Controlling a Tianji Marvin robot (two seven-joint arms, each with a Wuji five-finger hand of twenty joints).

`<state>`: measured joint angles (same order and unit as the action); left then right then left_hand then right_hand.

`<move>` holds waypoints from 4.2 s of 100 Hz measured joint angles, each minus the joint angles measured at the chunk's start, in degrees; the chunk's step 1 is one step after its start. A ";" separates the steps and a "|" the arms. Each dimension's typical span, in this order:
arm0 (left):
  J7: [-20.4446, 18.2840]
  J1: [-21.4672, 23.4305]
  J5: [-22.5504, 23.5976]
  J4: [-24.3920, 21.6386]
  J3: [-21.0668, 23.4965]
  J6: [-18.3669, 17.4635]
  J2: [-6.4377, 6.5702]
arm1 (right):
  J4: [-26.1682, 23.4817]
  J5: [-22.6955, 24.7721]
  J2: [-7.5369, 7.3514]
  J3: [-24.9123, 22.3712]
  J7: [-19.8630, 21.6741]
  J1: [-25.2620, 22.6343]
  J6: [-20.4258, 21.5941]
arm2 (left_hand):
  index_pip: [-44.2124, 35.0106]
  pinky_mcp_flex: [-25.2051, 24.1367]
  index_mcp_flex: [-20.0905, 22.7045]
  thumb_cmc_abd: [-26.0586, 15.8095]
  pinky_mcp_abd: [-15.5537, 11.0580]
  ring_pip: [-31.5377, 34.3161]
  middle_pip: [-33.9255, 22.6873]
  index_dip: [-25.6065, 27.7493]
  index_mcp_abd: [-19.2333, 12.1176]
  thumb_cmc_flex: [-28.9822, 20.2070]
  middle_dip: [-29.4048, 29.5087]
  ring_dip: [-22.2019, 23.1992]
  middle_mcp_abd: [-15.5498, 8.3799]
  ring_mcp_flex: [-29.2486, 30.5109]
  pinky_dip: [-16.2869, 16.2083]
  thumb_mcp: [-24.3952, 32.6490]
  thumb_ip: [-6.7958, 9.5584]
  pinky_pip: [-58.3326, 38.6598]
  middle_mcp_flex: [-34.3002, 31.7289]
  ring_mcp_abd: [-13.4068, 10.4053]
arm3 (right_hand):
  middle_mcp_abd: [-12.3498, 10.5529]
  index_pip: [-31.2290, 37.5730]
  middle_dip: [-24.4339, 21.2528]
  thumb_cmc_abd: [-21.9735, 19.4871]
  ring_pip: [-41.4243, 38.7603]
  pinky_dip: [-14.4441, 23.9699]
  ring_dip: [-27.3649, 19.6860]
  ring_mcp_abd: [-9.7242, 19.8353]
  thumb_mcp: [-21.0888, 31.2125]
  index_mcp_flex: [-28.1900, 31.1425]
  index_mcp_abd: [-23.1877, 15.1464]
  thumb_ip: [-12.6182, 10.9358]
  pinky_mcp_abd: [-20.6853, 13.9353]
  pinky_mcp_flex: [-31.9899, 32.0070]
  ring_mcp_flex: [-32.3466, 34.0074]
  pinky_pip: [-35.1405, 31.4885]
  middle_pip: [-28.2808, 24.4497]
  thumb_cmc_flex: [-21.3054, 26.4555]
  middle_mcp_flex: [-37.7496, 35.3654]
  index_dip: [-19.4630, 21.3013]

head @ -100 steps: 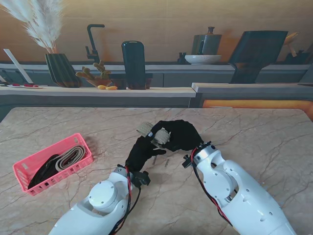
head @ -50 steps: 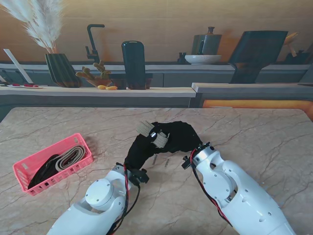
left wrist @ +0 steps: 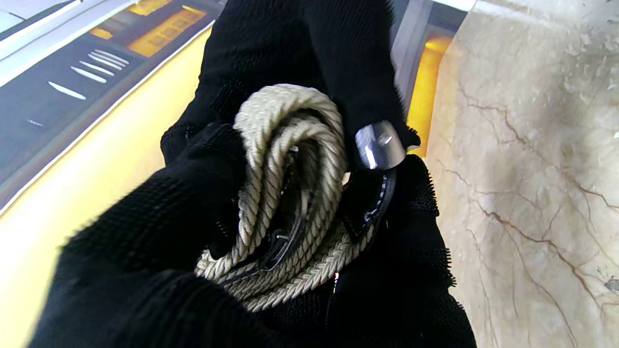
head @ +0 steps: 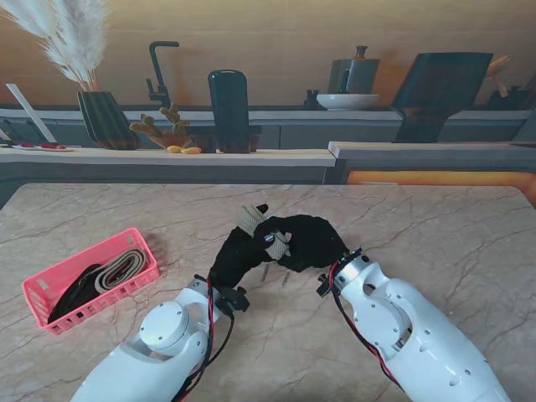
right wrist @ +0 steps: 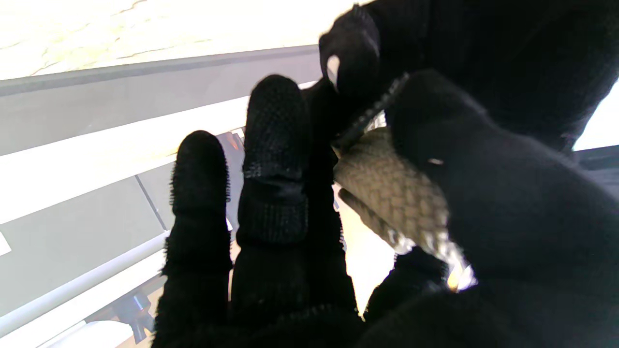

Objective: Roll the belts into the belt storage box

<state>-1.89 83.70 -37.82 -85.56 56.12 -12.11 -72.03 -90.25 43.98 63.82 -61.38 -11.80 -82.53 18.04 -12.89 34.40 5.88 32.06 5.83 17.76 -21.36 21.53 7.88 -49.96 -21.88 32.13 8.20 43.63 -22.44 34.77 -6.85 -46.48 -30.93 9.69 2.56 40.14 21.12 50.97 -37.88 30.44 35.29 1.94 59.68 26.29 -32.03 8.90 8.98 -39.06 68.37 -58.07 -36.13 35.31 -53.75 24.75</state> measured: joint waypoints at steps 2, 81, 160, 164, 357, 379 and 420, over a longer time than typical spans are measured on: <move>0.28 0.03 0.03 -0.11 0.04 0.10 0.00 | -0.16 0.61 -0.07 -0.13 0.11 -0.17 0.11 | -0.84 0.59 0.01 0.00 0.00 -0.34 -0.52 0.00 -0.27 -1.02 -0.33 1.15 0.00 0.97 0.00 -0.06 0.00 -0.40 -0.04 0.01 | 0.00 -0.09 0.12 -0.33 0.00 0.00 -0.01 0.00 -0.14 -1.00 1.00 0.00 0.03 0.20 -0.05 0.00 0.06 -0.87 1.10 0.00; 7.39 0.47 5.69 -3.11 -0.54 0.91 -1.32 | -2.61 9.25 -0.64 -3.75 -6.62 -5.49 4.14 | -16.46 -5.09 4.52 0.87 4.34 6.27 -0.36 0.92 -6.59 -7.41 -18.50 18.43 -6.14 3.31 -14.55 -2.04 -0.52 -9.86 -7.22 1.73 | 5.25 1.06 1.71 -8.75 -3.93 3.33 0.48 -0.92 -7.77 -14.91 11.92 -1.43 -1.29 7.05 -13.00 3.45 -1.92 -8.27 18.17 3.02; 10.36 0.03 11.84 -1.84 -0.63 1.69 -1.80 | -4.99 10.75 -0.41 -6.26 -10.25 -7.76 3.34 | -20.73 -7.81 10.99 0.41 6.87 13.35 -1.87 5.11 -6.77 -7.95 -29.98 20.22 -5.72 2.18 -17.89 -3.46 -0.76 -14.70 -10.78 4.50 | 3.46 -28.53 -1.94 -14.39 -4.13 5.40 0.03 -1.09 -14.89 -19.86 20.77 -2.68 -2.07 9.83 -17.96 5.52 1.51 -10.27 28.97 11.03; 10.59 -0.06 12.48 -1.72 -0.71 1.65 -1.80 | -4.98 10.69 -0.41 -6.27 -10.24 -7.78 2.91 | -21.91 -8.03 12.01 0.41 7.15 14.16 -1.87 6.60 -6.77 -7.95 -30.56 20.22 -5.52 2.18 -17.96 -3.48 -0.81 -15.07 -11.39 4.95 | 4.25 -26.29 -1.94 -14.39 -4.12 5.41 0.01 -1.20 -14.89 -19.85 20.81 -2.68 -2.07 9.89 -17.96 5.53 1.51 -10.26 28.98 12.33; -24.58 15.96 89.68 -15.35 40.89 27.74 13.60 | 1.47 6.10 -0.49 -4.86 -4.47 -5.36 -3.25 | -24.25 -5.00 23.91 0.30 16.06 34.58 -0.43 22.94 -0.24 -4.33 -38.22 21.62 4.02 6.51 -31.43 -5.56 -1.57 -38.25 -24.22 12.52 | 4.28 -8.83 -1.94 -16.68 -4.12 5.45 -0.05 -1.57 -13.03 -20.09 20.51 -2.69 -2.07 10.53 -18.04 5.54 1.47 -11.85 29.35 1.66; -25.16 13.21 93.31 -12.42 38.01 33.34 13.62 | 1.86 5.51 -0.50 -4.56 -3.81 -4.95 -3.55 | -24.25 -7.65 23.92 0.23 16.18 33.75 -0.43 22.95 -0.39 -4.92 -38.16 19.81 4.23 4.94 -29.27 -5.55 -1.56 -34.74 -23.43 12.74 | 4.47 -7.63 -1.94 -16.68 -4.12 5.46 -0.05 -1.66 -12.99 -20.09 20.41 -2.69 -2.06 10.59 -18.06 5.54 1.26 -11.85 28.81 1.63; -25.45 12.00 98.58 -9.54 36.24 35.49 13.62 | 2.07 4.93 -0.51 -4.48 -3.09 -4.61 -3.68 | -24.25 -9.77 23.92 0.20 16.03 30.28 -0.37 22.73 -1.47 -5.69 -35.38 14.78 4.23 2.61 -24.43 -5.55 -1.56 -30.36 -22.52 13.00 | 4.49 -6.32 -1.94 -16.69 -4.12 5.48 -0.05 -1.91 -12.96 -20.09 20.26 -2.69 -2.05 10.64 -18.06 5.54 1.26 -11.85 28.79 0.99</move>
<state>-27.34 95.70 60.76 -95.10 92.36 23.38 -58.41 -88.18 48.91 63.31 -65.86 -14.89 -87.14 14.36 -37.14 24.63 29.80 32.26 21.87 48.03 -21.72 44.27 6.41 -55.65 -57.25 46.92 12.43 46.24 -46.88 29.22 -8.41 -76.85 -53.46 22.68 7.05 33.82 19.18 34.28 -42.00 35.92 35.24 0.03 46.72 6.20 -11.77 6.21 6.93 -28.42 50.31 -52.53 -34.87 23.45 -24.96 25.74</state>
